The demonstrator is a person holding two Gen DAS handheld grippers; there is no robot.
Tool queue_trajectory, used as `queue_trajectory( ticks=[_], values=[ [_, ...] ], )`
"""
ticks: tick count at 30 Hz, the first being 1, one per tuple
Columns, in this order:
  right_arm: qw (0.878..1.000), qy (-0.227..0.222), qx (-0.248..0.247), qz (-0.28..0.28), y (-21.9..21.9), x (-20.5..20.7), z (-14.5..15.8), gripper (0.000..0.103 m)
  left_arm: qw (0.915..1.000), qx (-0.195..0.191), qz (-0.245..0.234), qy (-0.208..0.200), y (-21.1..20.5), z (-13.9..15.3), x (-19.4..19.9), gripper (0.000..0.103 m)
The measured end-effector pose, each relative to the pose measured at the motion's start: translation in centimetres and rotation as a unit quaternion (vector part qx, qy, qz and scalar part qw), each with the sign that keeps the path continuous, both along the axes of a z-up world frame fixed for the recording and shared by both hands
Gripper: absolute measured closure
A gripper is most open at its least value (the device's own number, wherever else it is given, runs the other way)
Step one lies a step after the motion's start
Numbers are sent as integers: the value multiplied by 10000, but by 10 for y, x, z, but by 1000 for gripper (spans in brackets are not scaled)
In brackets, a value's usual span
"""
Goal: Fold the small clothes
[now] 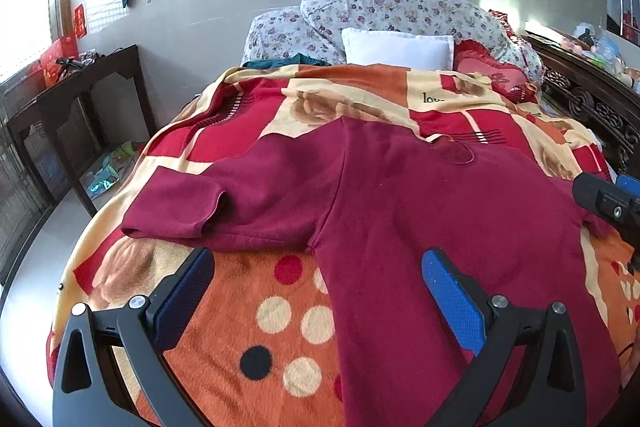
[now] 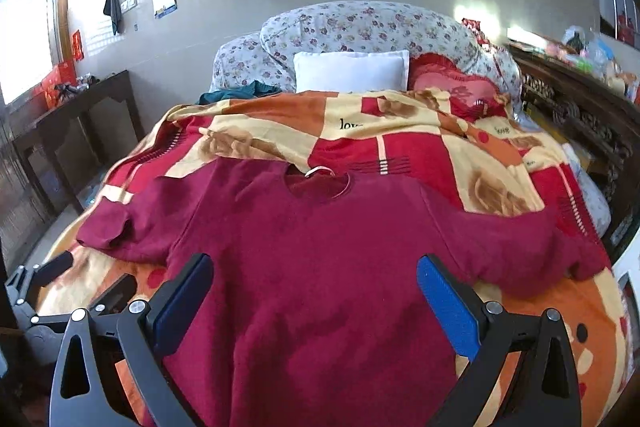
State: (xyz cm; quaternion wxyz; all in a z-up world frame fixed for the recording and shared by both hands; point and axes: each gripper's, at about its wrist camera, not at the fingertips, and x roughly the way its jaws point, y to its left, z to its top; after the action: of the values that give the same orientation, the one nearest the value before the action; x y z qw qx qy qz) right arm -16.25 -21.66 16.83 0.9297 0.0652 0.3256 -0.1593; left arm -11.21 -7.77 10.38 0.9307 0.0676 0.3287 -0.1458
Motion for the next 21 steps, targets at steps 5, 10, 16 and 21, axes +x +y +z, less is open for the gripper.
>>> queue_trajectory(
  ticks=[5, 10, 16, 21],
  values=[
    [10000, 30, -43, -24, 3, 10, -12, 0, 10000, 36, 38, 62, -1, -6, 9, 0],
    [9995, 124, 222, -208, -4, 16, -29, 0, 9999, 49, 46, 129, -3, -12, 15, 0],
    [9993, 238, 201, -187, -4, 21, -38, 0, 9998, 89, 14, 170, -9, -18, 20, 0],
    [9993, 273, 148, -200, -3, 23, -42, 0, 9998, 100, 2, 187, -11, -20, 21, 0]
  ],
)
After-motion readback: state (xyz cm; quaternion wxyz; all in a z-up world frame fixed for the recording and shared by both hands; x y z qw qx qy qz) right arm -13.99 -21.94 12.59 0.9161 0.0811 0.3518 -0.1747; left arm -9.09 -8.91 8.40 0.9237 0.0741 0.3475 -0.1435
